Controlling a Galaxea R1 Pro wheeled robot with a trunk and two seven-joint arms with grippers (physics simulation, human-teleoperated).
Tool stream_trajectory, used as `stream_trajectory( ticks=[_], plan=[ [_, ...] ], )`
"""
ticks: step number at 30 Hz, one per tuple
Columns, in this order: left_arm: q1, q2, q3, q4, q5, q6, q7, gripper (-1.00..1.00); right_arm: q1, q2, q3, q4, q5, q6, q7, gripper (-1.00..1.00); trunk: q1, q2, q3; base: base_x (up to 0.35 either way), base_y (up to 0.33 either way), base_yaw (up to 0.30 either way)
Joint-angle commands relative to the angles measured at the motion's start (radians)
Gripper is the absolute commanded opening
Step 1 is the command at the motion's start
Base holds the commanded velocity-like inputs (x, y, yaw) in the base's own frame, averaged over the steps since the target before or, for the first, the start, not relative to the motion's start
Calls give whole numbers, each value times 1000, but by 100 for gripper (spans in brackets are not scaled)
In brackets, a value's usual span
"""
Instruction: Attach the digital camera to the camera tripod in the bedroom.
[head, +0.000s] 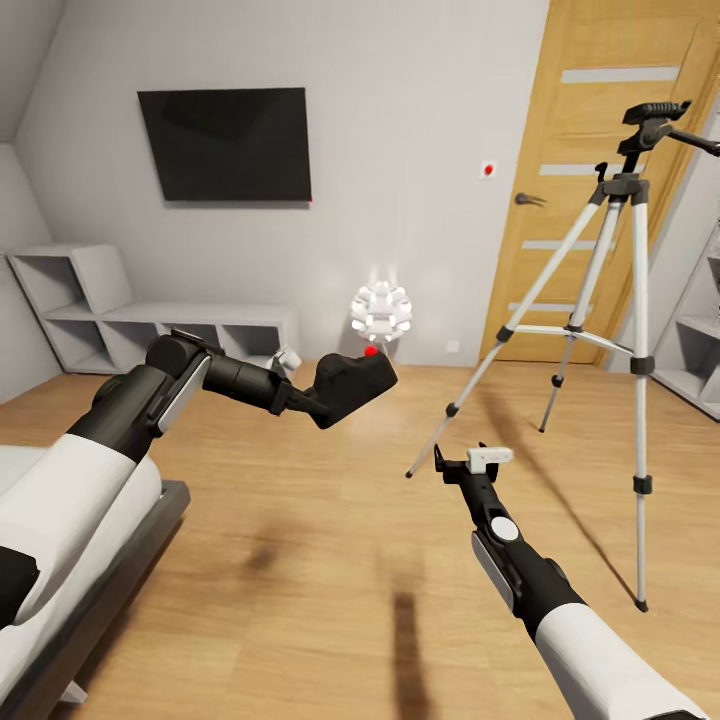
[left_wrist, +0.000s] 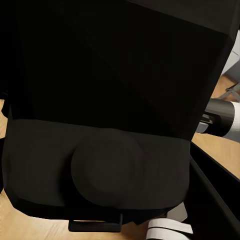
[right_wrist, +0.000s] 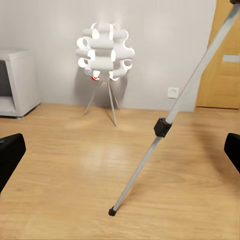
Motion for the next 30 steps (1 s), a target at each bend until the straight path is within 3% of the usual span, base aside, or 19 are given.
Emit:
stream_trajectory(
  ticks=[1,27,30],
  plan=[
    [-1,1,-3,0,4,8,-1,-100,-1,-2,8,0,-10,-4,-8,100,-1,0,2,0,0,0],
    [-1,1,-3,0,4,8,-1,-100,-1,-2,8,0,-10,-3,-8,100,-12,6,66,0,0,-3],
    [-1,1,-3,0,4,8,-1,-100,-1,-2,8,0,-10,-3,-8,100,-24,27,70,0,0,-61]
  ],
)
